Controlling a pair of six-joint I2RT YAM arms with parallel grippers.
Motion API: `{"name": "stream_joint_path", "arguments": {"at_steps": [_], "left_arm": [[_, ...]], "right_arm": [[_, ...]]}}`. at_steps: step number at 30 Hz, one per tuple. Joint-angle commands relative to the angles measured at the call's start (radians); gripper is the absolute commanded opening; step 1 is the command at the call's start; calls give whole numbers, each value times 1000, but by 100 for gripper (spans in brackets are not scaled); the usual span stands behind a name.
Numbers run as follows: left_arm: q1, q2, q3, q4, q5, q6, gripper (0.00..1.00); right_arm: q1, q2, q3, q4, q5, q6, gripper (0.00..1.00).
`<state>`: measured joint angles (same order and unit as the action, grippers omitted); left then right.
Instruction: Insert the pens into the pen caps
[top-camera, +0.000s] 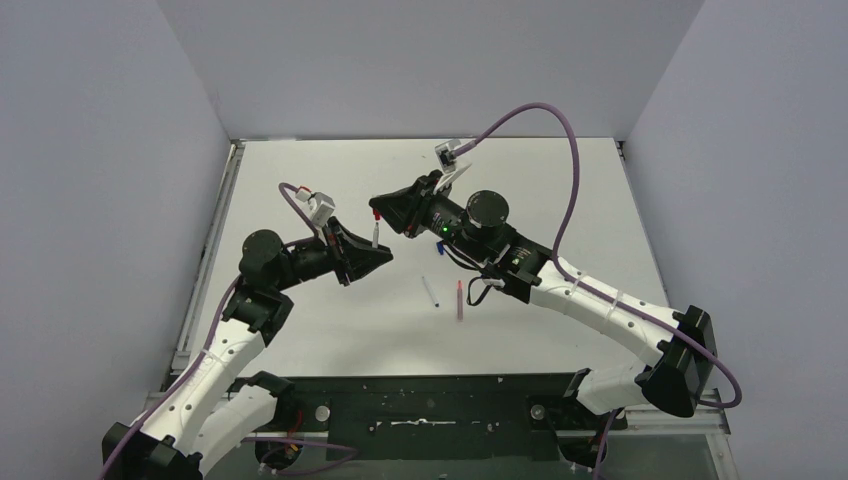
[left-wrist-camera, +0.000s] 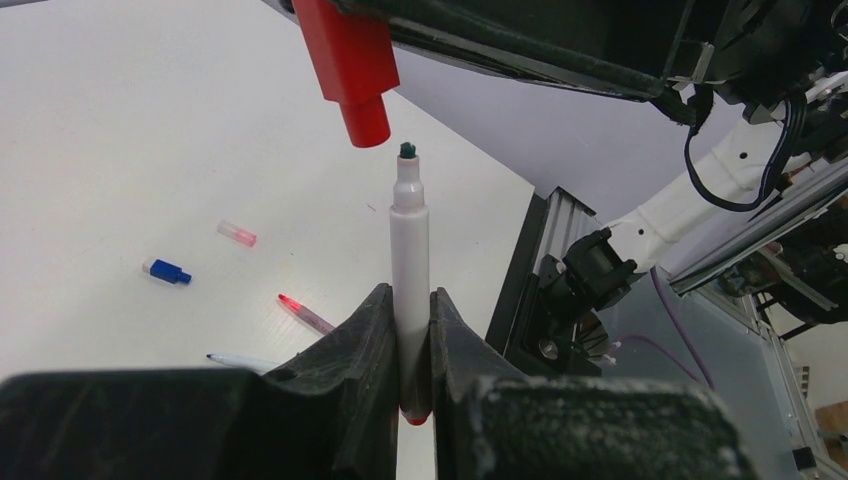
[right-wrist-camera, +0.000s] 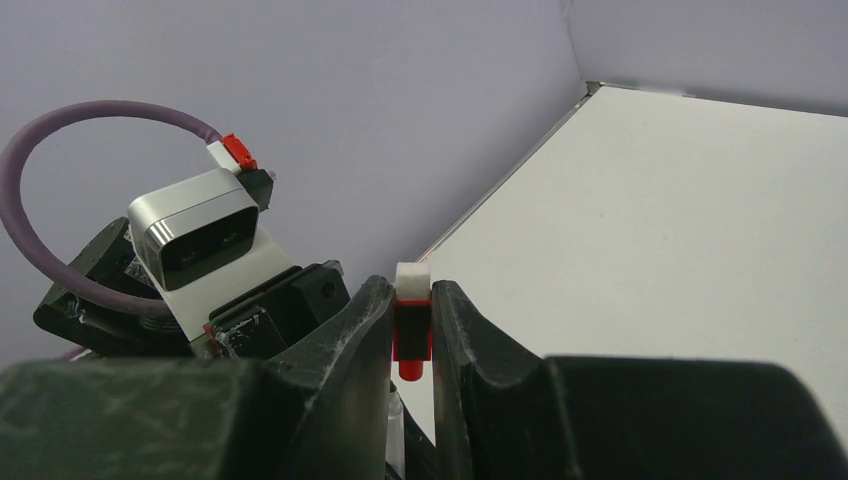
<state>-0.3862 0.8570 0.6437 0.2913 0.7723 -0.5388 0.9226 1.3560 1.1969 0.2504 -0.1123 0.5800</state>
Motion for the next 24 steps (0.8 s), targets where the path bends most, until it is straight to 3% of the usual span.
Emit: {"name": "stream_joint_path", "arguments": {"at_steps": [1, 24], "left_arm": [[3, 2, -1, 60, 21, 0, 0], [4, 17, 6, 69, 15, 3, 0]], "right_arm": [[-6, -9, 39, 78, 1, -6, 0], [-3, -34, 17, 71, -20, -2, 0]]}}
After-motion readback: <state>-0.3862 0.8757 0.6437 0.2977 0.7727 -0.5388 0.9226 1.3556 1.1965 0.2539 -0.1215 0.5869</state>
